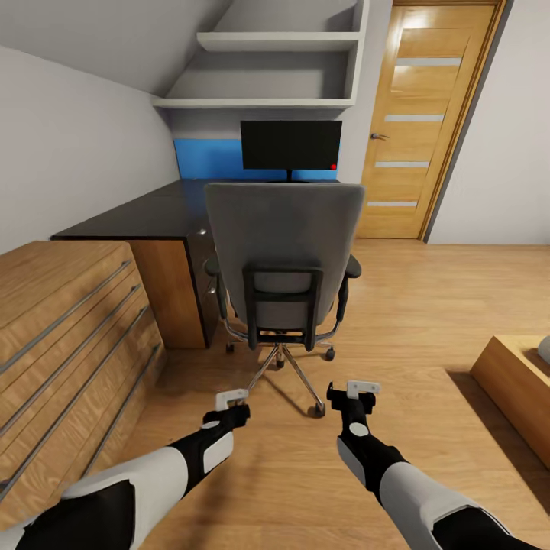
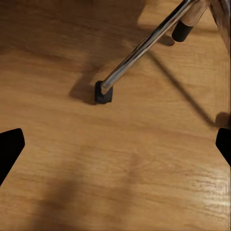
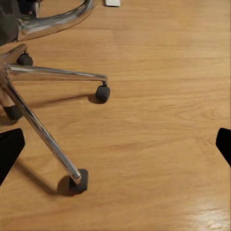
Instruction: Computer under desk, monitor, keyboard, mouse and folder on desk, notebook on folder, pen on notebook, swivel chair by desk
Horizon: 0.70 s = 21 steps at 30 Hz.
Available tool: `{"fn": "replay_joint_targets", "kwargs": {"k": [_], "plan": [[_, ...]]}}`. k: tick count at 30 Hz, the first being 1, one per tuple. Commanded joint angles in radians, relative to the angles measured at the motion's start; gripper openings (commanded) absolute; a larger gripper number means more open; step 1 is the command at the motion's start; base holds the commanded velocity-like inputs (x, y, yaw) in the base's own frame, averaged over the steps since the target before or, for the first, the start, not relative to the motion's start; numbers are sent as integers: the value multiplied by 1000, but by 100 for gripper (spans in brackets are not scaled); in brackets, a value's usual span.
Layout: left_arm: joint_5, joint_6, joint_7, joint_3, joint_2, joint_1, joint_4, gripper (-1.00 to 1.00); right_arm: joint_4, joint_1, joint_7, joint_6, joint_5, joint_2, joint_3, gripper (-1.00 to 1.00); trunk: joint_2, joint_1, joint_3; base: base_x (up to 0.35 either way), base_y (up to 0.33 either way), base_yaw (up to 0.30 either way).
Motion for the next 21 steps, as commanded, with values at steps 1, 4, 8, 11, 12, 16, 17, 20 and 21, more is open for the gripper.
{"fn": "replay_joint_targets", "kwargs": {"k": [1, 4, 8, 11, 12, 16, 17, 20, 21], "plan": [[7, -10, 6, -8, -3, 1, -2, 100, 1, 0, -4, -5, -10, 4, 8, 100, 0, 0, -1, -3, -1, 0], [3, -26, 7, -8, -12, 4, -2, 100, 1, 0, -4, -5, -6, 25, 9, 100, 0, 0, -1, -2, 0, 0], [-1, -34, 7, -9, -20, 6, -3, 100, 2, 2, -4, -5, 23, 52, 10, 100, 0, 0, -1, 0, 0, 0], [-2, -37, 8, -9, -26, 6, -9, 100, 2, 2, -5, -6, 43, 68, 12, 100, 0, 0, -1, 0, 0, 0], [-2, -37, 10, -9, -27, 6, -14, 100, 2, 2, -5, -6, 46, 72, 13, 100, 0, 0, -1, 0, 0, 0], [-3, -49, 13, -8, -28, 7, -58, 100, 1, 2, -6, -6, 53, 80, 14, 100, 0, 0, -1, 0, 0, 0], [-2, -59, 14, -8, -29, 7, -70, 100, 1, 2, -6, -6, 55, 80, 14, 100, 0, 0, -1, 0, 0, 0], [-3, -79, 14, -9, -30, 7, -81, 100, 2, 2, -6, -5, 56, 80, 14, 100, 0, 0, -1, 0, 0, 0], [-3, -85, 14, -9, -30, 7, -83, 100, 2, 2, -6, -5, 57, 80, 14, 100, 0, 0, -1, 0, 0, 0]]}}
